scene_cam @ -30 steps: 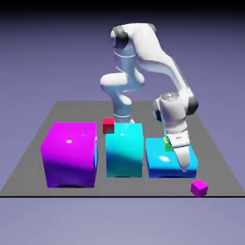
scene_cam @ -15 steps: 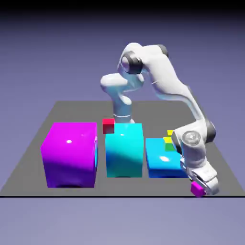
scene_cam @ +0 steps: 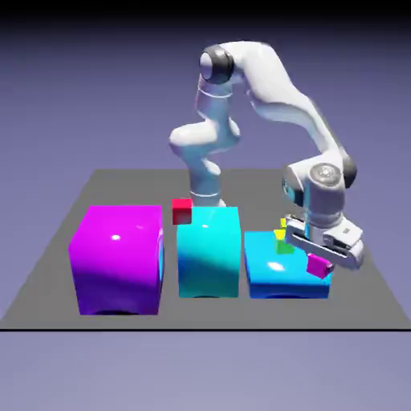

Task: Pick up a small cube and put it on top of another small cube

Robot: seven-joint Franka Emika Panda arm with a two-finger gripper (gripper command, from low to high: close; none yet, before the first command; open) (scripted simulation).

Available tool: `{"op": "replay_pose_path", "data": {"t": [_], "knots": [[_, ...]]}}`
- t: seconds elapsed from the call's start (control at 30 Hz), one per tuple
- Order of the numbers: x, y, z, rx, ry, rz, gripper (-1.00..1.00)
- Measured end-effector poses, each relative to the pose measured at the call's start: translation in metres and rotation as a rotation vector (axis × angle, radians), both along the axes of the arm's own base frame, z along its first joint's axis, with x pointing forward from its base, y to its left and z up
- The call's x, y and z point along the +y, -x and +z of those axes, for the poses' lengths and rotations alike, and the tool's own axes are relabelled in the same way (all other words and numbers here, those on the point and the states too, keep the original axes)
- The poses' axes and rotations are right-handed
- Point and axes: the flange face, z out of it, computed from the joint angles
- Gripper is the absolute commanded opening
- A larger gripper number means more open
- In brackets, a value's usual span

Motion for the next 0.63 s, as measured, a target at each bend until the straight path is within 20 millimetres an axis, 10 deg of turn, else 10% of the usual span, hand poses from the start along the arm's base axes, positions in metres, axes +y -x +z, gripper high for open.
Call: {"op": "replay_pose_path", "data": {"t": [0.4, 0.53, 0.57, 0.63], "knots": [[-0.045, 0.101, 0.062, 0.085, -0.057, 0.519, -1.00], [-0.043, 0.115, 0.000, 0.086, -0.058, 0.521, -1.00], [-0.044, 0.116, -0.005, 0.085, -0.057, 0.519, 1.00], [-0.044, 0.116, -0.005, 0.085, -0.060, 0.518, 1.00]]}}
